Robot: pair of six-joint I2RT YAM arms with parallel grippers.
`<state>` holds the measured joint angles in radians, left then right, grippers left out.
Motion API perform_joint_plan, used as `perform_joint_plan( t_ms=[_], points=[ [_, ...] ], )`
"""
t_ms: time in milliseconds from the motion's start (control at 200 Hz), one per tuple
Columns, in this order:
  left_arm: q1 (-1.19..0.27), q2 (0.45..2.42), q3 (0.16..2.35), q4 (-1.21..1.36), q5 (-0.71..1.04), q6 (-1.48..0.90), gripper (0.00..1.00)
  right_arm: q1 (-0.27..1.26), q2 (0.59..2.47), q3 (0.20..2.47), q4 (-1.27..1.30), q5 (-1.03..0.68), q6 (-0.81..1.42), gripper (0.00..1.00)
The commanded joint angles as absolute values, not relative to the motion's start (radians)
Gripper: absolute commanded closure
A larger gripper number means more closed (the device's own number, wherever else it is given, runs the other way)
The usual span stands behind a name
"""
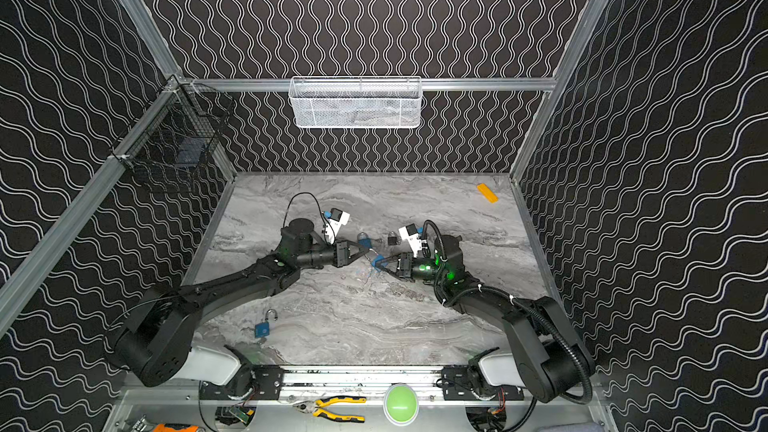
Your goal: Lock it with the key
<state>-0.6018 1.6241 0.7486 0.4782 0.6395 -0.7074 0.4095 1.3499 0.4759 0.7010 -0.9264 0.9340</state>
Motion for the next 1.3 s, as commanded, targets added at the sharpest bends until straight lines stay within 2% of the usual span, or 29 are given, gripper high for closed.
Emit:
perform_joint_plan(
  t_ms=[0, 365, 846, 1291],
  points=[
    [-0.637, 1.648, 0.772, 0.649, 0.847, -0.742, 1.0, 0.369, 1.325, 0.463, 0.652, -0.853, 0.954, 1.0],
    [-0.675, 1.677, 0.805, 0.658, 0.851, -0.748, 1.0, 0.271, 1.295, 0.452, 0.612, -0.923, 0.944, 1.0],
    [-0.719, 1.696, 0.821, 0.648, 0.851, -0.756, 1.0, 0.267, 1.325, 0.553, 0.545, -0.979, 0.84, 1.0],
    [-0.746, 1.691, 0.819, 0.625, 0.809, -0.761, 1.0, 0.266, 1.406, 0.592, 0.608, -1.014, 0.854, 1.0]
  ],
)
